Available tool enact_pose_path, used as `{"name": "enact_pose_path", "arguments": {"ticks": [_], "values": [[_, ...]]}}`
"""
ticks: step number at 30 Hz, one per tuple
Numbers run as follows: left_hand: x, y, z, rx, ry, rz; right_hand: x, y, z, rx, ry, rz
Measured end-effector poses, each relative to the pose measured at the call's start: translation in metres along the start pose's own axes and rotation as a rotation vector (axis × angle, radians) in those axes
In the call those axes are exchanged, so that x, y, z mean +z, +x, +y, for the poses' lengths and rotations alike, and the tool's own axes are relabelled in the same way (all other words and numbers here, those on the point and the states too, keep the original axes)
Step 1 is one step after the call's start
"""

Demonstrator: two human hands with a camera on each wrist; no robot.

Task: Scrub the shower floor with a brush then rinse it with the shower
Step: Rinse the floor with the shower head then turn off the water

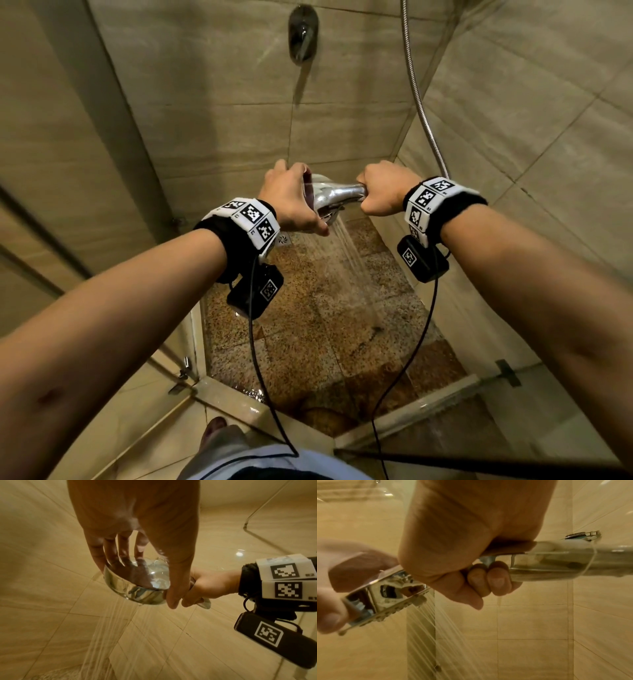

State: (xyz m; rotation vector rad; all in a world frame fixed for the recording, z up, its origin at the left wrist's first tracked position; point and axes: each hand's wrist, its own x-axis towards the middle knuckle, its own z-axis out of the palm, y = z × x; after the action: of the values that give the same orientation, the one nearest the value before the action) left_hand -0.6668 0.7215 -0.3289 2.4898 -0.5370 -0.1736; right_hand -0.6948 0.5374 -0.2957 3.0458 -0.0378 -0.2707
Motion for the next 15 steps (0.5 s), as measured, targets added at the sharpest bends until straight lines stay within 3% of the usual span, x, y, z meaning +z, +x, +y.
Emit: {"name": "enact_pose_path", "arguments": {"ticks": [15], "values": [[-0.023,-0.006,-0.006,0.080,0.165,0.121,0.007,0.007,-0.015,-0.030,0.132,0.121]]}}
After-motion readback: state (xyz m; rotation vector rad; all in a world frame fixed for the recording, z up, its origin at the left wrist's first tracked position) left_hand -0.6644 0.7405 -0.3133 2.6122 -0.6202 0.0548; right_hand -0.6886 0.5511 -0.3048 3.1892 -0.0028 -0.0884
